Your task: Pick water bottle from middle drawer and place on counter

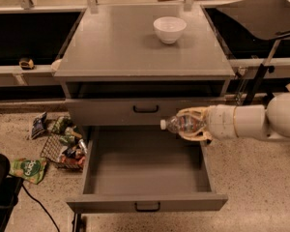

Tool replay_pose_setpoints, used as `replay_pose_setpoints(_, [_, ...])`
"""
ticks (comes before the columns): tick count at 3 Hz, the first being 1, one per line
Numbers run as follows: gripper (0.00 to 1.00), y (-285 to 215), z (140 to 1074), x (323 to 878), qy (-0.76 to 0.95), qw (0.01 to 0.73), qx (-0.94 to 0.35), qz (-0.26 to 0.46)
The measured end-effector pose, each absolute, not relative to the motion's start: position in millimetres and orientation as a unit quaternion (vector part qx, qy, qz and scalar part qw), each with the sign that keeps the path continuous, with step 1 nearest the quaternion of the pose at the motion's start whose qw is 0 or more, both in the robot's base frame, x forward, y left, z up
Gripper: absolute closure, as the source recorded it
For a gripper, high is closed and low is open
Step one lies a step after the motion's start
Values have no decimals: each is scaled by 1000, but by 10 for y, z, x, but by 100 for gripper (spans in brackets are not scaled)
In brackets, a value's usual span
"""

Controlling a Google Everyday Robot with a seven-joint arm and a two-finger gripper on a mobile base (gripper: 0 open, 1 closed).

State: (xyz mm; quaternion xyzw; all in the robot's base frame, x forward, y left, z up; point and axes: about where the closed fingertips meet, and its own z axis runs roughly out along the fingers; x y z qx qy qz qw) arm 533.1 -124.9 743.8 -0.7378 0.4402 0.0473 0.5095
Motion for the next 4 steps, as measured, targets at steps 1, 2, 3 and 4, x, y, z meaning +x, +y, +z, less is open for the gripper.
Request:
replay_pose_setpoints(1, [100, -1288, 7963, 5257, 418, 485, -768, -4])
replay_pose_setpoints(2, [100, -1265, 8064, 5241, 413, 482, -773, -12])
replay_pose_setpoints(3, [100, -1261, 8238, 5348, 409, 489, -770, -14])
replay_pose_setpoints(4, [100, -1253, 8680, 5585, 387, 501, -774, -25])
